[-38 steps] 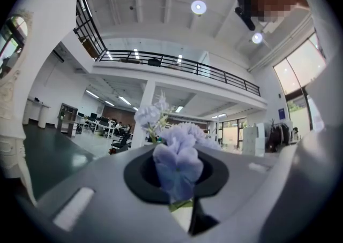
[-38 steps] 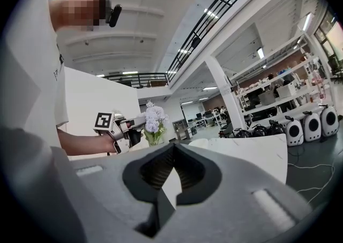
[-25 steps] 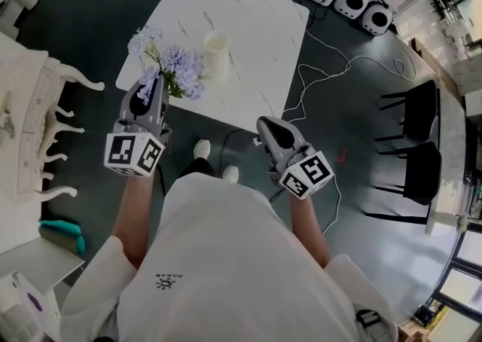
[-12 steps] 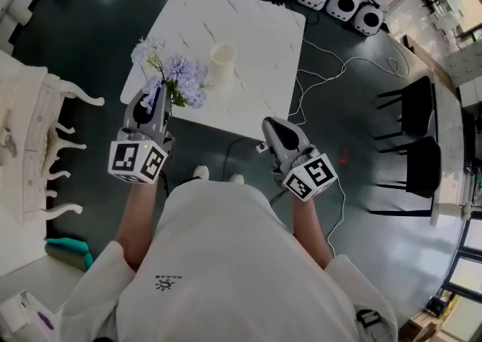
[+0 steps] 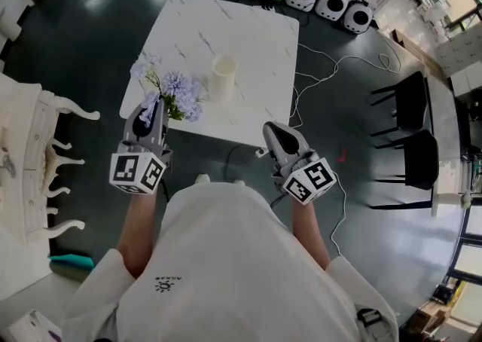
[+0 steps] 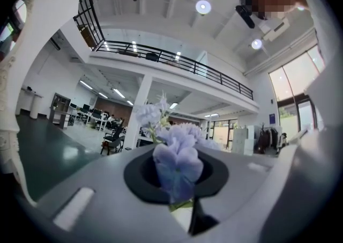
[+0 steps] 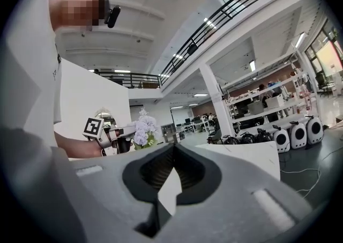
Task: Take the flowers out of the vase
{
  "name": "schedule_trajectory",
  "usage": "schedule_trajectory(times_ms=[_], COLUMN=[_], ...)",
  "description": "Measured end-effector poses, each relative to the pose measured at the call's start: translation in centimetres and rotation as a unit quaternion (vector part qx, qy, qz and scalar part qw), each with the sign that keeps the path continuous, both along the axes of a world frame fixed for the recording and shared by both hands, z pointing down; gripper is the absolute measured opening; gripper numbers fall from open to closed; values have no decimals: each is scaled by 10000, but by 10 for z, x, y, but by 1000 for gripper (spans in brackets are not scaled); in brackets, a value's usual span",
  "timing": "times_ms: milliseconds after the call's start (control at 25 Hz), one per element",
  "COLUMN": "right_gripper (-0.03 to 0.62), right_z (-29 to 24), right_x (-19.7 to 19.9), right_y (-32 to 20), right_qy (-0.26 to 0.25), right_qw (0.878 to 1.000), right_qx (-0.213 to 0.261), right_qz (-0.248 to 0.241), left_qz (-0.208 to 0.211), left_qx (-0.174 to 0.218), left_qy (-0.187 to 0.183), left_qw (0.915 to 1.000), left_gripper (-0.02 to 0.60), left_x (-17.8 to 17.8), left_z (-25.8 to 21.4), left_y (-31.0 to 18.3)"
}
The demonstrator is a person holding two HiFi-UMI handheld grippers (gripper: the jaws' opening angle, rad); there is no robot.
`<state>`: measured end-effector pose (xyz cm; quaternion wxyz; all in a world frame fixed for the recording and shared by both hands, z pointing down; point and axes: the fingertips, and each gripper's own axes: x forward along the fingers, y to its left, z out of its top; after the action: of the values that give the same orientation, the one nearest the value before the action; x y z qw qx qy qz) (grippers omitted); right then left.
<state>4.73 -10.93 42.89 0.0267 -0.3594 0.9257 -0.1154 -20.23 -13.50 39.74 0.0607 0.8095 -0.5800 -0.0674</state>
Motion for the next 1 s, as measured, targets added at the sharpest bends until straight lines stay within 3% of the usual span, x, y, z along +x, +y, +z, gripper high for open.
schedule_trajectory(times_ms=[1000], right_gripper=[-2], right_z=[6], right_x=[6], right_y=[-29], right_qy=[74], right_qw=[9996], right_qx=[-64], right_qz=[255], left_qz=[184], left_qx=[-52], left_qy=[78], left_qw=[9998], left_gripper=[37], left_x=[8], left_z=[3], left_y=[-37])
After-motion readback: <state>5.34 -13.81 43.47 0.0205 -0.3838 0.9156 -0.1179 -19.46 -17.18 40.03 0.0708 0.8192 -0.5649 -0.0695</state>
